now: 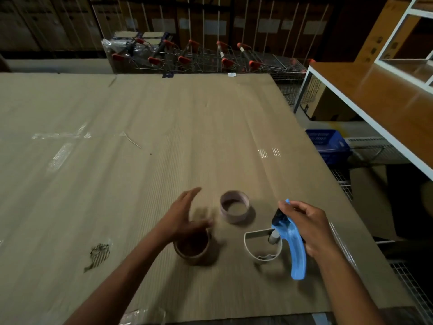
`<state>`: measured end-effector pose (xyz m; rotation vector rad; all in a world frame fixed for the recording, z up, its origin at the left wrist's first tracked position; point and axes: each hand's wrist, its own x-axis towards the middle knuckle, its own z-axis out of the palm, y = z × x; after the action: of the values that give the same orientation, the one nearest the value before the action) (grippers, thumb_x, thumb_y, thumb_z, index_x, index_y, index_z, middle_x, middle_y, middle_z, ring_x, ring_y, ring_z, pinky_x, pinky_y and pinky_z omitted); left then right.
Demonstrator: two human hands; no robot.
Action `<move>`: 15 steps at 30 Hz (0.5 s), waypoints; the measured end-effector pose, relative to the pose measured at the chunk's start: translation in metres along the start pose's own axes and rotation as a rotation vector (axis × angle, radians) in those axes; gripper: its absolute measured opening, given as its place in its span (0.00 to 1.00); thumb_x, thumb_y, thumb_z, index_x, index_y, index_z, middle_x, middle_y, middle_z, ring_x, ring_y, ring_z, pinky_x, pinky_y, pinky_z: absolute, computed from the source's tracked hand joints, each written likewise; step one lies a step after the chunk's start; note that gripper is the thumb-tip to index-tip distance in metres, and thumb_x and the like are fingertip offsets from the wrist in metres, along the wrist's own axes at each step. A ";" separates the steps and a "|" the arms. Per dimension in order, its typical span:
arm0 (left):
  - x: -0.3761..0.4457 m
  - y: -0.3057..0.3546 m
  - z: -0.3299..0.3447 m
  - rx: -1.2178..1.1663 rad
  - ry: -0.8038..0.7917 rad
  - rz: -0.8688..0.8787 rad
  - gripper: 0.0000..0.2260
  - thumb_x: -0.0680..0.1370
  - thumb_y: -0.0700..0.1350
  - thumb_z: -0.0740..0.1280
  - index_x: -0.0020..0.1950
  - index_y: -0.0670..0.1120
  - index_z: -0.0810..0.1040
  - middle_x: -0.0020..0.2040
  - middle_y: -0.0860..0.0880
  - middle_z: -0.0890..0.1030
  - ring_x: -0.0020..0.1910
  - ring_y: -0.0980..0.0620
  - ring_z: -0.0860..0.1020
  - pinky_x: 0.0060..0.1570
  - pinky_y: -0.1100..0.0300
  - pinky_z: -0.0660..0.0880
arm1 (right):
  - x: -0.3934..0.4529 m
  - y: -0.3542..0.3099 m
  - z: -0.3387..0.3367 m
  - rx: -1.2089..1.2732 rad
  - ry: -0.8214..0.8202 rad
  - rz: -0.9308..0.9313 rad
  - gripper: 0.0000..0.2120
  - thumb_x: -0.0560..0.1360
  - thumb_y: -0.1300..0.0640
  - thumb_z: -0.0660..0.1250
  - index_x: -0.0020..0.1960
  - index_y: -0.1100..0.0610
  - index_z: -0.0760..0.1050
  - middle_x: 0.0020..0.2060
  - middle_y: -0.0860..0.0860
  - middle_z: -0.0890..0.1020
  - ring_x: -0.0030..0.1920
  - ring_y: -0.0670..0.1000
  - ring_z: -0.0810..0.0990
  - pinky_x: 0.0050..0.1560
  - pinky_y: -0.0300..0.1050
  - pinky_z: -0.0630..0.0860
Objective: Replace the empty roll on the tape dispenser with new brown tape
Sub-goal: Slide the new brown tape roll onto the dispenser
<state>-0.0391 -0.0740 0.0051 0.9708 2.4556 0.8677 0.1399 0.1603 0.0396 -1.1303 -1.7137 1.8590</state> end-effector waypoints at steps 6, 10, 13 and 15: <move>-0.081 -0.035 0.015 -0.198 0.297 -0.129 0.47 0.62 0.70 0.72 0.75 0.47 0.68 0.71 0.46 0.75 0.68 0.51 0.74 0.67 0.45 0.76 | 0.002 0.004 0.002 0.019 0.004 0.008 0.15 0.69 0.57 0.75 0.51 0.64 0.80 0.43 0.60 0.84 0.43 0.58 0.83 0.54 0.58 0.80; -0.104 -0.028 0.043 -0.207 0.305 -0.234 0.62 0.53 0.80 0.69 0.78 0.46 0.62 0.72 0.48 0.69 0.69 0.52 0.70 0.69 0.54 0.71 | 0.006 0.006 0.015 0.011 -0.042 0.016 0.14 0.70 0.57 0.74 0.51 0.65 0.80 0.42 0.60 0.84 0.42 0.57 0.83 0.53 0.57 0.80; -0.105 -0.024 0.062 -0.192 0.344 -0.278 0.57 0.55 0.62 0.83 0.78 0.47 0.62 0.71 0.46 0.71 0.68 0.48 0.72 0.69 0.52 0.73 | 0.010 0.007 0.024 -0.009 -0.084 0.014 0.14 0.69 0.57 0.75 0.50 0.64 0.80 0.42 0.61 0.84 0.42 0.58 0.83 0.53 0.58 0.80; -0.102 -0.024 0.069 -0.181 0.343 -0.302 0.57 0.56 0.58 0.84 0.78 0.48 0.61 0.72 0.45 0.71 0.70 0.45 0.71 0.71 0.46 0.72 | 0.014 0.008 0.029 -0.019 -0.101 0.016 0.15 0.69 0.56 0.75 0.51 0.64 0.80 0.43 0.61 0.84 0.43 0.58 0.83 0.52 0.59 0.80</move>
<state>0.0568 -0.1319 -0.0512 0.3985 2.6463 1.2010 0.1116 0.1495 0.0260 -1.0774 -1.7856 1.9437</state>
